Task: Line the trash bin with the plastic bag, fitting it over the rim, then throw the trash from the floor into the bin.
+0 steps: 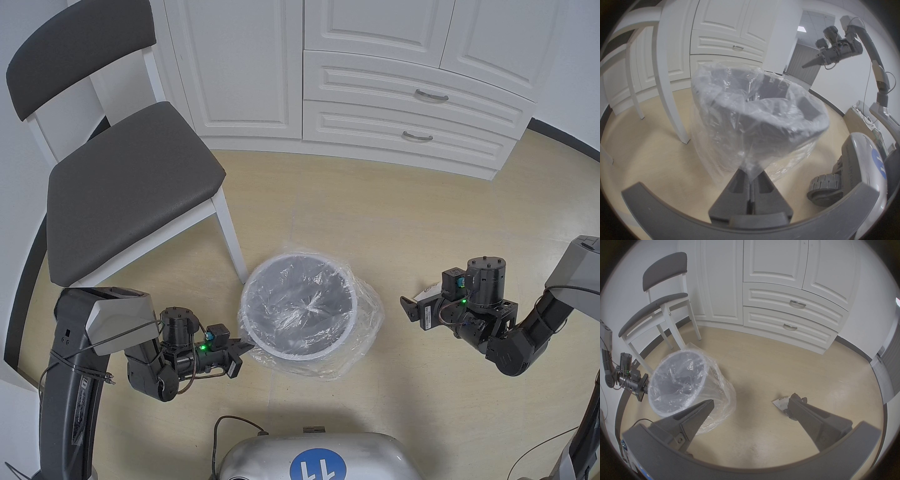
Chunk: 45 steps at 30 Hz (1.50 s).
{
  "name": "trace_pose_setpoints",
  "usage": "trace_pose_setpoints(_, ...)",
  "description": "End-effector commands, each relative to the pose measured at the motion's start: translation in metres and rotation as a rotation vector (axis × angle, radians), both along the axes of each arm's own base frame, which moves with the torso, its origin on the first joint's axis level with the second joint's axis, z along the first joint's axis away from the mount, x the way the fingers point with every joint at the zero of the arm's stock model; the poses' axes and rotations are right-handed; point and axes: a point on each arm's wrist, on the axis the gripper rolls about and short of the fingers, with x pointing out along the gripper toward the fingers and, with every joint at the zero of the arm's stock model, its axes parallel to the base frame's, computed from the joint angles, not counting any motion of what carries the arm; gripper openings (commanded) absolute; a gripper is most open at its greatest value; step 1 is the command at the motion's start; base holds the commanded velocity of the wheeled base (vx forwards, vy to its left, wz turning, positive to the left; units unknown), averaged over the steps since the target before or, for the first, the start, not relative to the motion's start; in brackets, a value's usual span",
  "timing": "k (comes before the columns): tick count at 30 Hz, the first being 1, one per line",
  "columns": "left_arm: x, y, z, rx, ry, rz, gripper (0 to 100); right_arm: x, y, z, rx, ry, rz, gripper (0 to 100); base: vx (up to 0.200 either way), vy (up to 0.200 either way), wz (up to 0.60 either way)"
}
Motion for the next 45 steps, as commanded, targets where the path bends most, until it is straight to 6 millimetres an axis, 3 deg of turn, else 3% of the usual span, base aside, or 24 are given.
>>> trace_pose_setpoints(1,0.015,-0.001,-0.004,-0.018,0.008,0.010,0,0.004,0.003,-0.015,-0.015,0.037,0.003,100,0.000,0.000,0.00)
trace_pose_setpoints(12,0.065,0.001,0.006,-0.004,0.057,0.036,0,0.007,0.006,-0.032,-0.044,0.077,0.011,100,0.000,0.000,0.00)
trace_pose_setpoints(28,0.065,0.004,0.006,0.001,0.124,0.013,0,0.006,0.011,-0.035,-0.040,0.052,0.031,100,0.000,0.000,0.00)
trace_pose_setpoints(29,0.065,0.005,0.005,-0.007,0.124,0.001,100,0.006,0.012,-0.033,-0.036,0.043,0.032,100,0.000,0.000,0.00)
trace_pose_setpoints(33,0.061,0.008,0.009,-0.013,0.132,-0.007,100,0.002,0.015,-0.028,-0.025,0.014,0.041,100,0.000,0.000,0.00)
trace_pose_setpoints(40,0.041,0.024,0.037,-0.004,0.137,0.010,100,-0.007,0.023,-0.012,-0.009,-0.016,0.065,100,0.000,0.000,0.00)
trace_pose_setpoints(43,0.019,0.043,0.047,0.022,0.138,-0.020,100,-0.009,0.043,0.014,-0.031,0.020,0.113,100,0.000,0.000,0.00)
trace_pose_setpoints(45,0.018,0.043,0.048,0.022,0.138,-0.024,100,-0.009,0.044,0.016,-0.036,0.030,0.115,100,0.000,0.000,0.00)
